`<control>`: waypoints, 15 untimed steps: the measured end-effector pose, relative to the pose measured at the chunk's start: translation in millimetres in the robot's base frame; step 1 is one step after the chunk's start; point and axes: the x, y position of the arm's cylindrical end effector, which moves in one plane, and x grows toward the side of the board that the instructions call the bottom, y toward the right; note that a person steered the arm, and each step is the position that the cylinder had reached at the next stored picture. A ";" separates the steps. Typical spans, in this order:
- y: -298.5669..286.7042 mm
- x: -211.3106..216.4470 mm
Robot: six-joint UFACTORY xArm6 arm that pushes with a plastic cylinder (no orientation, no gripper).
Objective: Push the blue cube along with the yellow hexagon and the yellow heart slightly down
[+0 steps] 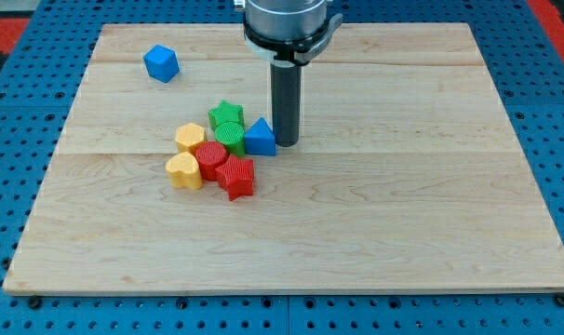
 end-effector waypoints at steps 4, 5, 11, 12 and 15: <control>-46.5 -2.0; -11.2 -33.1; -189.9 -172.2; -166.4 -177.1; -143.8 -79.0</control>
